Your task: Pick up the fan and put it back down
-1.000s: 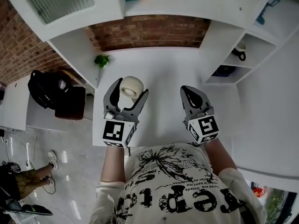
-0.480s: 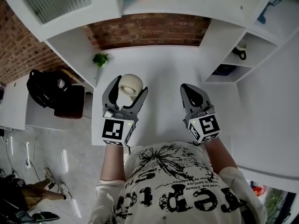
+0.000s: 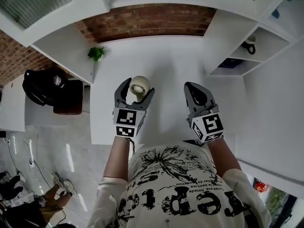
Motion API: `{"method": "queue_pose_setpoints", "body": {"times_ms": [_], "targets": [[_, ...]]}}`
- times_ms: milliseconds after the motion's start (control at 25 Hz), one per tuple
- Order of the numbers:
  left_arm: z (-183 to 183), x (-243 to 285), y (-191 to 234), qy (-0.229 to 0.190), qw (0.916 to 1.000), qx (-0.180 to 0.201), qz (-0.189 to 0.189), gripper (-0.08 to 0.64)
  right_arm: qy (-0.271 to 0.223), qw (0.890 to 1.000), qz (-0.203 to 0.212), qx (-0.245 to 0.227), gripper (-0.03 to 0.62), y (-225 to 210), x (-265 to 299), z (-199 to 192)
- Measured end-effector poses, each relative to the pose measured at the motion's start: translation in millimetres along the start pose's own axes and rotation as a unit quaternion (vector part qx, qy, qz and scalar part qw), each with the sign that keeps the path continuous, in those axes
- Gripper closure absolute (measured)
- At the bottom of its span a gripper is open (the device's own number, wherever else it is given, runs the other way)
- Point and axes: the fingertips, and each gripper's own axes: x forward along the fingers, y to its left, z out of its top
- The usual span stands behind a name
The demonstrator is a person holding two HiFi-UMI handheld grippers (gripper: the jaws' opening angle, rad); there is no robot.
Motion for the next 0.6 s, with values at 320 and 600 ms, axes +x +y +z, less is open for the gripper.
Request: {"method": "queue_pose_setpoints", "body": {"times_ms": [320, 600], "targets": [[-78, 53, -20, 0.106, 0.9930, -0.037, -0.038, 0.179, 0.040, 0.999, -0.016, 0.026, 0.577, -22, 10, -52], [-142, 88, -34, 0.189, 0.9784, -0.062, -0.058, 0.179, 0.091, 0.995, -0.020, 0.039, 0.577, -26, 14, -103]]}}
